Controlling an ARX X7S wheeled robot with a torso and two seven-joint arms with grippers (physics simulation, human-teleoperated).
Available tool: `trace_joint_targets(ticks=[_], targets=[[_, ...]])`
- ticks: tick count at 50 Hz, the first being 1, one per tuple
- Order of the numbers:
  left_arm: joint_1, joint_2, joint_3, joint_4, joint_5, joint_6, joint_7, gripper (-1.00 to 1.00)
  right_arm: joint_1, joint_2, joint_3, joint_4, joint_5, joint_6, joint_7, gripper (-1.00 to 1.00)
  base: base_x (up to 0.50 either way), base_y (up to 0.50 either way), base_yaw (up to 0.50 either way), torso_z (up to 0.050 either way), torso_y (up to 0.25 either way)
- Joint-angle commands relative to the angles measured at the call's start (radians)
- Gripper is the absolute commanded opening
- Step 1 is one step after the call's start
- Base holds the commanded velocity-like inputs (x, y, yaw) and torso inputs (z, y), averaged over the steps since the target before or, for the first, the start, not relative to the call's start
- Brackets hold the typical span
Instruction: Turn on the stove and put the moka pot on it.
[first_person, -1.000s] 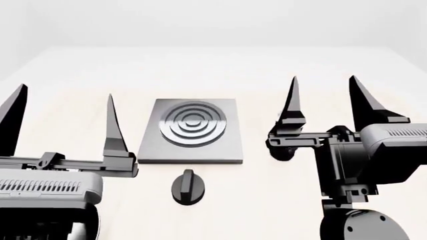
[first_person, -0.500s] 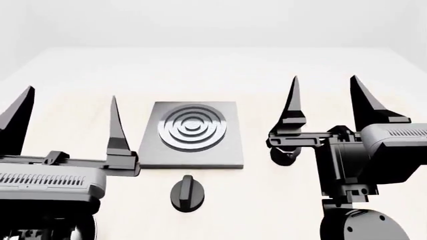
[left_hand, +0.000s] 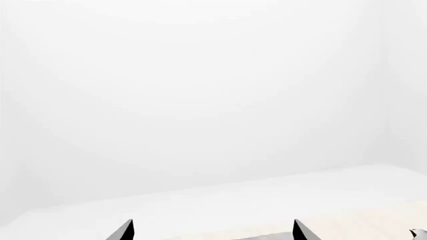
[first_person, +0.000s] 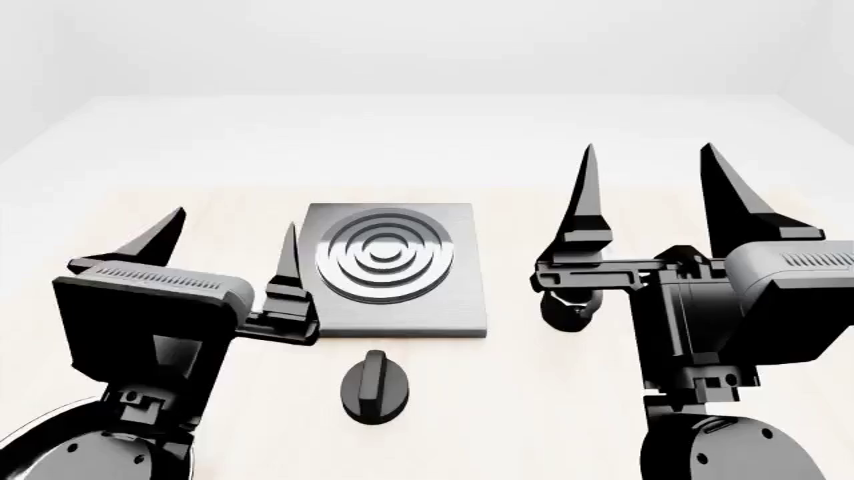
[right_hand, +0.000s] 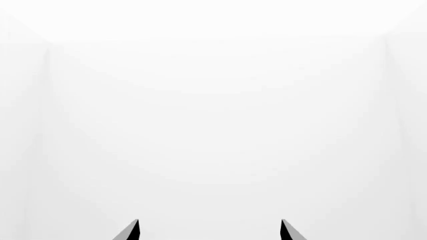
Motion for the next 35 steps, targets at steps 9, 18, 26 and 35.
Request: trace_joint_targets(ticks=[9, 18, 26, 35], targets=[[-0.054, 0.042, -0.002, -0.208, -0.122, -0.080, 0.071, 1.00, 0.007, 0.008, -0.010, -0.010, 0.011, 0.008, 0.010, 1.00, 0.00, 0.00, 0.00, 0.000, 0.000], [-0.047, 0.050, 0.033, -0.296, -0.124, -0.051, 0.090, 1.00, 0.006, 0.010, -0.018, -0.009, 0.011, 0.000, 0.014, 1.00, 0.00, 0.00, 0.00, 0.000, 0.000], [-0.041, 0.063, 0.061, -0.376, -0.134, -0.036, 0.109, 1.00, 0.010, 0.014, -0.019, -0.021, 0.018, 0.009, 0.020, 1.00, 0.00, 0.00, 0.00, 0.000, 0.000], [-0.016, 0.073, 0.085, -0.484, -0.146, 0.015, 0.147, 1.00, 0.005, 0.018, -0.023, -0.017, 0.020, 0.000, 0.021, 1.00, 0.00, 0.00, 0.00, 0.000, 0.000]])
